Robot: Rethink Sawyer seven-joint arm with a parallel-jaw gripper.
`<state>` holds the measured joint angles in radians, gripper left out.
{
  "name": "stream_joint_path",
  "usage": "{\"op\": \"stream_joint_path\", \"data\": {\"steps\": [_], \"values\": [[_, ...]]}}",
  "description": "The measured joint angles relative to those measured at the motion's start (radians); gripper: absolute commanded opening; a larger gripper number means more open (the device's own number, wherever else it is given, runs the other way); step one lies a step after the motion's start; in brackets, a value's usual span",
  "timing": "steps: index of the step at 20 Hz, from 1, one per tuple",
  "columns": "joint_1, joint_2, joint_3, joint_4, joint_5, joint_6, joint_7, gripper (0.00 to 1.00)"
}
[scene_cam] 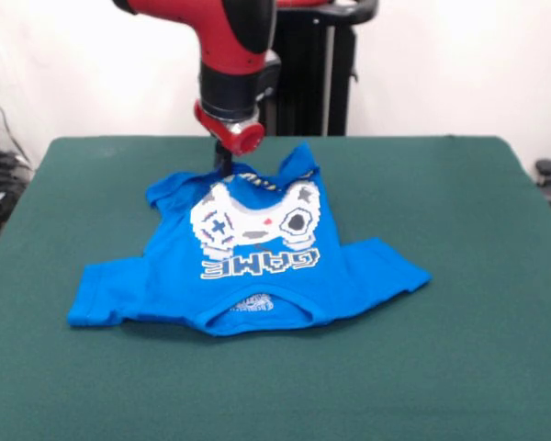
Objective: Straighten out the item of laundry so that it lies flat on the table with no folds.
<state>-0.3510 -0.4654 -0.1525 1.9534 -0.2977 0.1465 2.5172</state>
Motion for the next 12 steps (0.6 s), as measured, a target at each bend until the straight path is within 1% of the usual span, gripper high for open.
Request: {"op": "stream_joint_path", "data": {"steps": [7,12], "values": [[-0.021,0.002,-0.013,0.007,-0.005,0.000,0.000,0.00],[-0.024,0.033,-0.020,0.009,-0.015,0.000,0.000,0.00]]}}
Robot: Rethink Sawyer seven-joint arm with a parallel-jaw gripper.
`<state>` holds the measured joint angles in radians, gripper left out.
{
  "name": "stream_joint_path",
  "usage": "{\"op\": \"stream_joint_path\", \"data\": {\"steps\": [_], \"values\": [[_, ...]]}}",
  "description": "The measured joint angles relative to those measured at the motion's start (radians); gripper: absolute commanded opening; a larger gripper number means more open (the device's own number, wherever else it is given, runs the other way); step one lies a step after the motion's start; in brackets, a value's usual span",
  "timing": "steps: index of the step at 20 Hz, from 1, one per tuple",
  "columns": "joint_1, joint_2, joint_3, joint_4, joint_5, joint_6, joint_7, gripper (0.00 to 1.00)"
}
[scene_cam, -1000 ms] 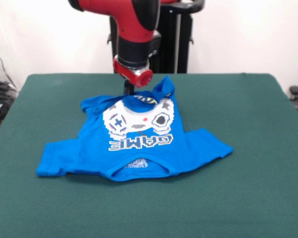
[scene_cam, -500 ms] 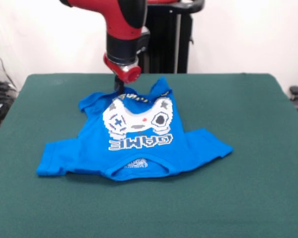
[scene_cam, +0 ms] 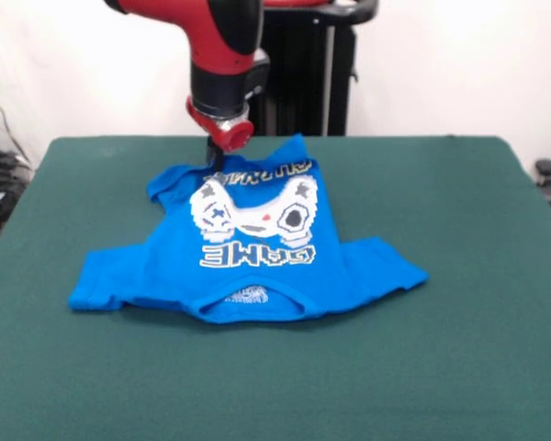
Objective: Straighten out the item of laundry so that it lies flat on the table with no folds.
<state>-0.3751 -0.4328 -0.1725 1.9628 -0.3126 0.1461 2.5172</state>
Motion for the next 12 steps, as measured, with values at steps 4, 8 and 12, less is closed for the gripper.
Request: {"op": "stream_joint_path", "data": {"steps": [4,8,12], "values": [[-0.006,0.003,0.000,0.001,-0.003,0.000,0.000,0.00],[-0.008,0.003,0.000,0.002,-0.003,-0.001,0.000,0.00],[-0.008,0.003,0.000,0.002,-0.003,0.000,0.000,0.00]]}}
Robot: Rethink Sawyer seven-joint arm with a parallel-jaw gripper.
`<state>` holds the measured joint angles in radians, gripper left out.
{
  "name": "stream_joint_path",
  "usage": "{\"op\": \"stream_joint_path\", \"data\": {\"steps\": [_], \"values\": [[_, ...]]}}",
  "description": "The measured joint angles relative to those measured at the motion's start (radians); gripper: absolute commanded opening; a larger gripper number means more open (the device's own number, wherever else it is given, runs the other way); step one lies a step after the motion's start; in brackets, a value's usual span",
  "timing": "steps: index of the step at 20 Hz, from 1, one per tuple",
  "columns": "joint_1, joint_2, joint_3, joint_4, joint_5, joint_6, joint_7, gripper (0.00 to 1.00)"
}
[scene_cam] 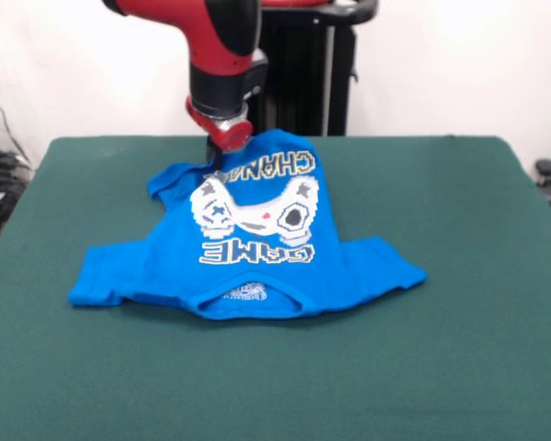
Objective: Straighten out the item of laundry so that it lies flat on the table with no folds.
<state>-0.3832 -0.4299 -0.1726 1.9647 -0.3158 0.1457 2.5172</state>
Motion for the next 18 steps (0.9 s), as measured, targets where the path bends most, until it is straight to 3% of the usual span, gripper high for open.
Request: {"op": "stream_joint_path", "data": {"steps": [7,8,18], "values": [[0.000,0.001,0.000,0.000,0.000,0.000,0.000,0.00],[0.005,0.001,-0.005,0.000,-0.004,0.001,0.000,1.00],[0.006,0.001,-0.029,0.004,-0.031,0.001,0.000,1.00]]}}
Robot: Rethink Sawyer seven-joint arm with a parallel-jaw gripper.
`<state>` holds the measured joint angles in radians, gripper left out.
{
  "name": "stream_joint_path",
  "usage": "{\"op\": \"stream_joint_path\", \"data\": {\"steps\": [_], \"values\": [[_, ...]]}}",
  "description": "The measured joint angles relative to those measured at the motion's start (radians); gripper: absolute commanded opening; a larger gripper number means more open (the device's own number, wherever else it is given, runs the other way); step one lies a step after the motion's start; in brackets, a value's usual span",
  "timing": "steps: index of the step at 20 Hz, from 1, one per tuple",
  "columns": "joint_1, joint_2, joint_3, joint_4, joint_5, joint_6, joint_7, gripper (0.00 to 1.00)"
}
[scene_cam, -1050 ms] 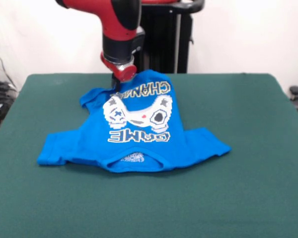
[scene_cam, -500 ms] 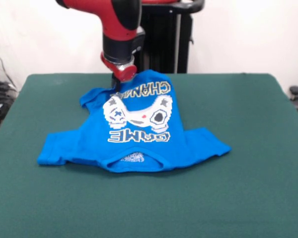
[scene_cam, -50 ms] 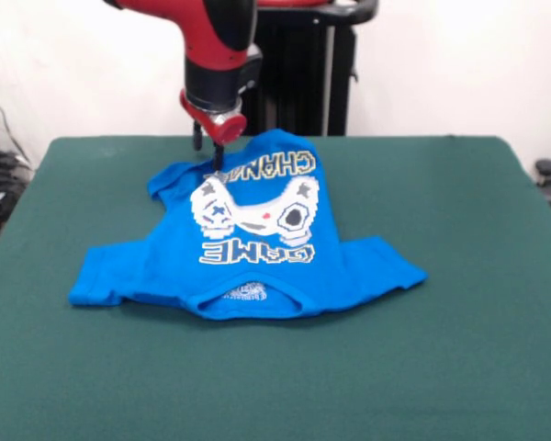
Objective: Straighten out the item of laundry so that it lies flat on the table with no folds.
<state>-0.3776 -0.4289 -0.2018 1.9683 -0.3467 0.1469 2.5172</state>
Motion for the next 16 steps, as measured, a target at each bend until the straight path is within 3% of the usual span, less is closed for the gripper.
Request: {"op": "stream_joint_path", "data": {"steps": [11,16], "values": [[-0.003,-0.004,0.004,0.001,-0.001,0.002,0.000,1.00],[-0.014,-0.049,0.019,0.010,-0.001,0.053,0.000,1.00]]}}
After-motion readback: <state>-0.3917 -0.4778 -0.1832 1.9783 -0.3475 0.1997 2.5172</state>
